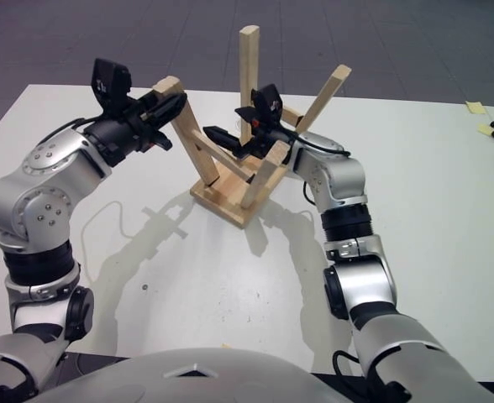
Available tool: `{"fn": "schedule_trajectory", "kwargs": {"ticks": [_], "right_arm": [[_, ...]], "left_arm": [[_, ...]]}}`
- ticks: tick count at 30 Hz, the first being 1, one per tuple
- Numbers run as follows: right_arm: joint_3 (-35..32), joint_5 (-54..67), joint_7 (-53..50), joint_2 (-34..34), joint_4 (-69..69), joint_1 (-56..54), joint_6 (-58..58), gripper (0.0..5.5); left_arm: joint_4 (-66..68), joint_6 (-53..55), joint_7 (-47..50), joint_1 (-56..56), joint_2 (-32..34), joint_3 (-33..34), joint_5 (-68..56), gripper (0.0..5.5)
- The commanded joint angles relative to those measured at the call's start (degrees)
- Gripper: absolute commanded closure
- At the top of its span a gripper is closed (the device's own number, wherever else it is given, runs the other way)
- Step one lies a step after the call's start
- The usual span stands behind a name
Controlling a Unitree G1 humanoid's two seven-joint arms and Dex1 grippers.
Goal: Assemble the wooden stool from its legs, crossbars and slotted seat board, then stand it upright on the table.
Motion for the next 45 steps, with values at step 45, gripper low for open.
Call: {"fn": "schedule_trajectory", "kwargs": {"ticks": [45], "right_arm": [[3.3, -2.0, 5.1, -6.4, -10.0, 3.4, 6.3, 0.10]], "left_arm": [[-4.1, -15.8, 5.2, 8.2, -4.1, -1.1, 10.1, 4.48]]}}
